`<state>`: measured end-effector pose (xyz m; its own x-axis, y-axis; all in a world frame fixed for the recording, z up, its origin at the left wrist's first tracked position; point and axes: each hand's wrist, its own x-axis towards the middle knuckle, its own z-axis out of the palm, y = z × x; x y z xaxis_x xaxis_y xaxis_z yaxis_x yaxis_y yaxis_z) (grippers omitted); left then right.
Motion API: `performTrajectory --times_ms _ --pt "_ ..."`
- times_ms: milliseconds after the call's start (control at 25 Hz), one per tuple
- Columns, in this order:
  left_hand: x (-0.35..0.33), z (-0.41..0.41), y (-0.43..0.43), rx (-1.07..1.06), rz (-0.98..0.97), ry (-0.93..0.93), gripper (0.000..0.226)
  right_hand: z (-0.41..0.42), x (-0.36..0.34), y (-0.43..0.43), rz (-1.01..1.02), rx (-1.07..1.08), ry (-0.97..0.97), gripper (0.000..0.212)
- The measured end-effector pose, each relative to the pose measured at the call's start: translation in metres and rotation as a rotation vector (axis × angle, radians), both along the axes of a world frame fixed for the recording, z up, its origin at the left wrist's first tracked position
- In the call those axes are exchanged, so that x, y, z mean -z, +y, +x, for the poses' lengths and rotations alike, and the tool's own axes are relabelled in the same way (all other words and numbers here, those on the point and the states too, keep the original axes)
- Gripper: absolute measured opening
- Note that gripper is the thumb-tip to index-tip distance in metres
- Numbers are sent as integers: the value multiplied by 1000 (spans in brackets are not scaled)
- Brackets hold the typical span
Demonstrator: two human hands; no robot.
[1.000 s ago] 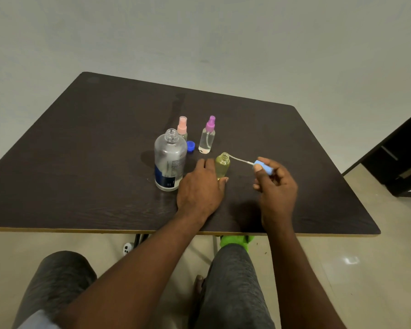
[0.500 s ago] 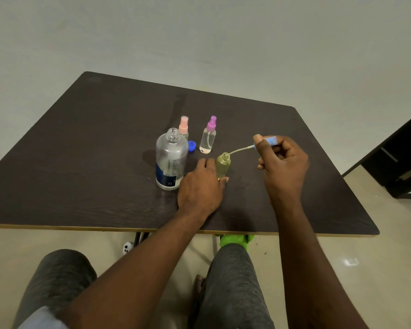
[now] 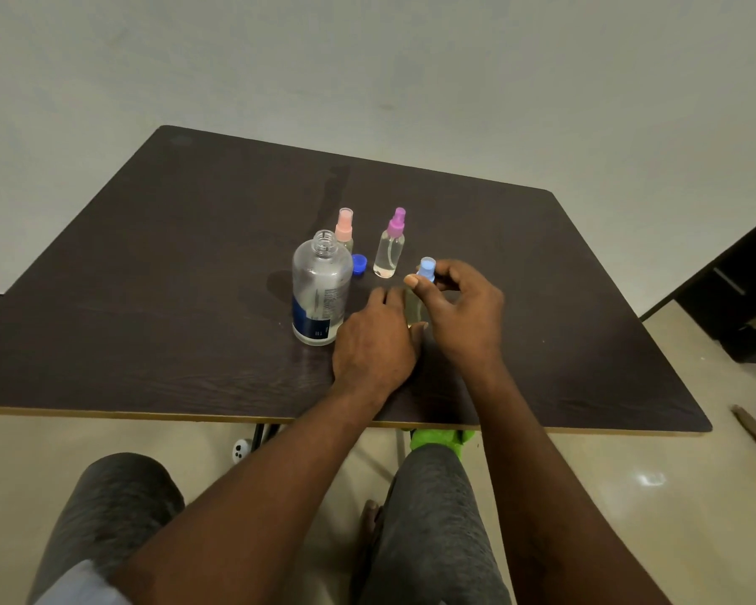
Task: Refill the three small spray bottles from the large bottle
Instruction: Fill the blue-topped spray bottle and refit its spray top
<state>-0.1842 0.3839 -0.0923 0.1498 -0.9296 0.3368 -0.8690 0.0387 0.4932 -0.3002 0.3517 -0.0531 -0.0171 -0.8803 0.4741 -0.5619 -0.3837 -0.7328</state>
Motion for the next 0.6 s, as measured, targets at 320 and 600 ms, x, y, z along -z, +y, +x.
performTrajectory --times_ms 320,600 --pt "0 0 0 -29 12 -2 46 2 30 9 93 -128 -350 35" --pt "1 -1 1 -25 -15 -15 46 -1 36 6 109 -205 -414 30"
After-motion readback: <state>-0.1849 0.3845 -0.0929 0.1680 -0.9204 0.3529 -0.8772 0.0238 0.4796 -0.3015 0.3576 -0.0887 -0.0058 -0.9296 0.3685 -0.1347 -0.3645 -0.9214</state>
